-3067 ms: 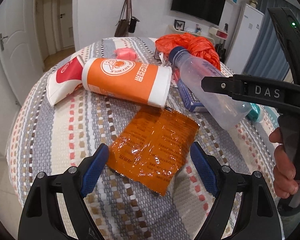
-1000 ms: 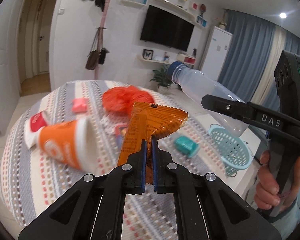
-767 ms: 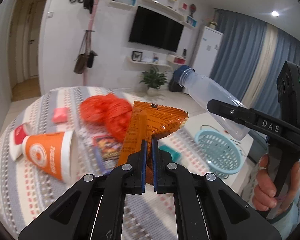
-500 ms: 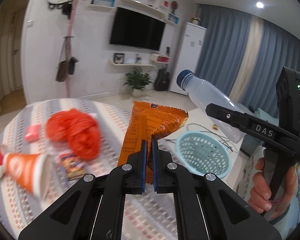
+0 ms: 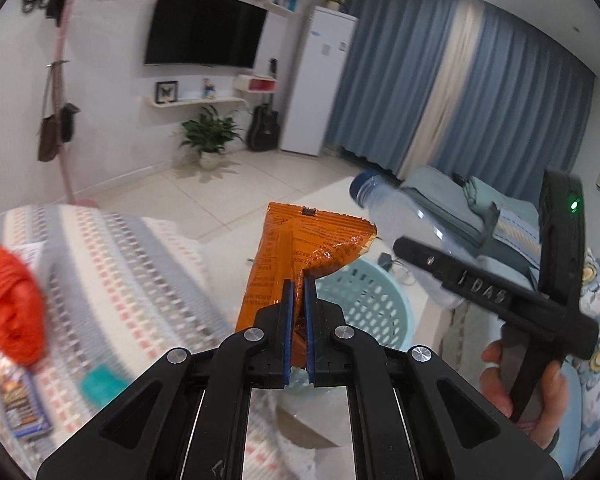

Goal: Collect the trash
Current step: 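Carry wrapper and bottle over the blue basket and open both tools, then return both tools to the table toward the orange cup and card box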

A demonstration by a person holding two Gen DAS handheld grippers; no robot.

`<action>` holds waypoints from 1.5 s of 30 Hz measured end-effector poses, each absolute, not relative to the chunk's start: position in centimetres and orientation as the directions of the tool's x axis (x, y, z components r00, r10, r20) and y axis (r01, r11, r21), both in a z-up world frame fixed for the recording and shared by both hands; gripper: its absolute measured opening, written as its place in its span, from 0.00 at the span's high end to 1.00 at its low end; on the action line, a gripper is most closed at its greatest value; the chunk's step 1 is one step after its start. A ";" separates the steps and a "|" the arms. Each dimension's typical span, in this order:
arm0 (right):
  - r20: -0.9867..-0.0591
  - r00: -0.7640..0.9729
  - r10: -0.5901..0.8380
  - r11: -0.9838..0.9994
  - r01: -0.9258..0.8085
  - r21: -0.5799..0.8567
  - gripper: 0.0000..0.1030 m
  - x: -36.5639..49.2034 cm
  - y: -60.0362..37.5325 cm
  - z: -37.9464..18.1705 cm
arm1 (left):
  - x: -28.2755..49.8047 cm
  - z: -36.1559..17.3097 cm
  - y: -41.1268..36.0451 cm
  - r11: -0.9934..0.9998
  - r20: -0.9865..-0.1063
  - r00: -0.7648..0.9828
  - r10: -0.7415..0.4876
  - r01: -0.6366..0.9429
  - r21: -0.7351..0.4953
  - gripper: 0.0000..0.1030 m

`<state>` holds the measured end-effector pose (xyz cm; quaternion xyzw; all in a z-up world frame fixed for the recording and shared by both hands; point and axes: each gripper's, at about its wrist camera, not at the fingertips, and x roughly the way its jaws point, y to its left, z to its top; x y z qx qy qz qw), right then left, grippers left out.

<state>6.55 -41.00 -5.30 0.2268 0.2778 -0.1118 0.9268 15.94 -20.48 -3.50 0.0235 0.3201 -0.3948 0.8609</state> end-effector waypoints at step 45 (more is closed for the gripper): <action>-0.712 0.696 -0.096 0.788 0.490 0.373 0.47 6.2 -46.6 -13.2 | 18.2 -11.0 -26.9 0.619 -0.678 0.229 -0.698 0.669 -0.411 0.76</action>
